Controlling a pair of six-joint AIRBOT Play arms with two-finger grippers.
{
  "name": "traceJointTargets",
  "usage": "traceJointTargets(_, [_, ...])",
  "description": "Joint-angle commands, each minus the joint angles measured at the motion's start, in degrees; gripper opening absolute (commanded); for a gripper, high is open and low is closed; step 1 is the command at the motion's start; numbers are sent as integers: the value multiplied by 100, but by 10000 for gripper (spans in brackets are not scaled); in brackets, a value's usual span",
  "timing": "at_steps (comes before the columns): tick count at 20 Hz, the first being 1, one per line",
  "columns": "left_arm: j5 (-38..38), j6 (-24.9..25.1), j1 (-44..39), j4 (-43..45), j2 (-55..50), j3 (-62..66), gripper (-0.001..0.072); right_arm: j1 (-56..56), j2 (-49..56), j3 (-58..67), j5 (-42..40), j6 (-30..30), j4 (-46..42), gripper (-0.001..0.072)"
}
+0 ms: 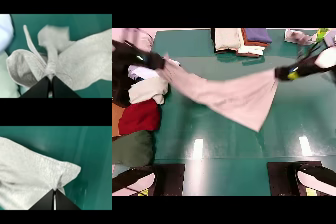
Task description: Fold the shirts.
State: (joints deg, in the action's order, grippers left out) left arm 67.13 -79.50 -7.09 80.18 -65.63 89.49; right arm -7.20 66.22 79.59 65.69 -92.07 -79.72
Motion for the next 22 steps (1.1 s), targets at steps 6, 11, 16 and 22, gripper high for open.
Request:
traceJointTargets(6, [-225, -463, 7, 15, 2006, 1609, 26, 98, -1773, 2258, 931, 66, -640, 9])
traceJointTargets(11, [175, -603, 4, -96, 1971, 1554, 25, 98, -1410, 3436, 1738, 66, -1051, 9])
traceJointTargets(16, [973, -603, 4, -101, 1357, -83, 25, -11, -708, 2817, 2555, 70, -822, 9])
traceJointTargets(22, [400, -527, 7, -131, 1095, -3672, 26, -822, -874, -885, 1644, -170, -828, 9])
